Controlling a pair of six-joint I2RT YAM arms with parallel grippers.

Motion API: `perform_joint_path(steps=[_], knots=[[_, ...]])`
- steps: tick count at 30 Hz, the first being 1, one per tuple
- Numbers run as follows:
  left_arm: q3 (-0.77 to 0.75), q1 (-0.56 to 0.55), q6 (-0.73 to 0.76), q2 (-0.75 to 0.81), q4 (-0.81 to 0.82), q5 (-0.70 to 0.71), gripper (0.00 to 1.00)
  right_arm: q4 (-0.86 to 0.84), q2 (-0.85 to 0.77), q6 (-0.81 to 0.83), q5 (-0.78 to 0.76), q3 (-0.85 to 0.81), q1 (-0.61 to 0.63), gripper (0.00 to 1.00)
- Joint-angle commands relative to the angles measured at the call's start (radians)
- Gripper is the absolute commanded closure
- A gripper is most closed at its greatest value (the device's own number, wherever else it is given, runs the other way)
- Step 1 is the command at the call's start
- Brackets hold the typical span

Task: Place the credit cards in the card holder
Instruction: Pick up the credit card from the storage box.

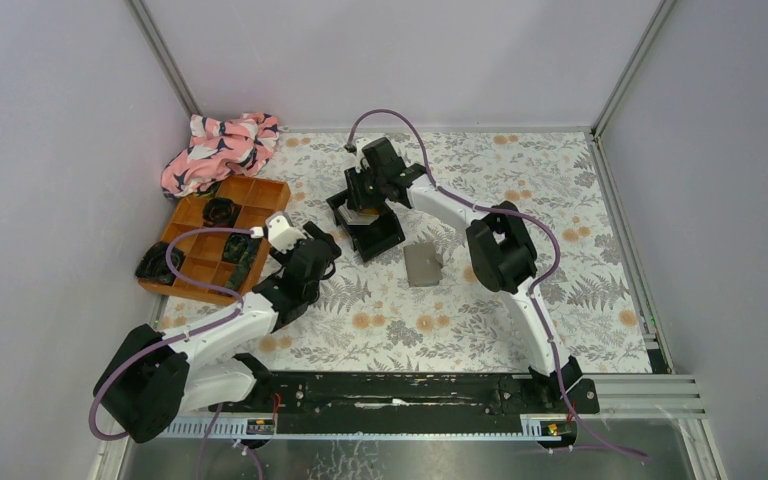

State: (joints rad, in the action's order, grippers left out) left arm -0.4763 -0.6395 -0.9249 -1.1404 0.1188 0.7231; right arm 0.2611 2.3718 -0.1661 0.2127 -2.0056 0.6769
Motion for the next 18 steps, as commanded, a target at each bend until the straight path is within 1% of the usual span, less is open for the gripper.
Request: perform_joint_path(steps=[1,10,18], knots=[[-0.027,0.006,0.005,0.004,0.024,0.0,0.29,0.027,-0.074,-0.013,0.021,-0.027,0.008,0.6],[-0.022,0.006,-0.002,0.021,0.011,-0.006,0.29,0.034,-0.094,-0.022,0.02,-0.021,0.022,0.61],[-0.015,0.006,0.0,0.031,0.008,-0.007,0.29,0.042,-0.09,-0.03,0.028,-0.026,0.029,0.58]])
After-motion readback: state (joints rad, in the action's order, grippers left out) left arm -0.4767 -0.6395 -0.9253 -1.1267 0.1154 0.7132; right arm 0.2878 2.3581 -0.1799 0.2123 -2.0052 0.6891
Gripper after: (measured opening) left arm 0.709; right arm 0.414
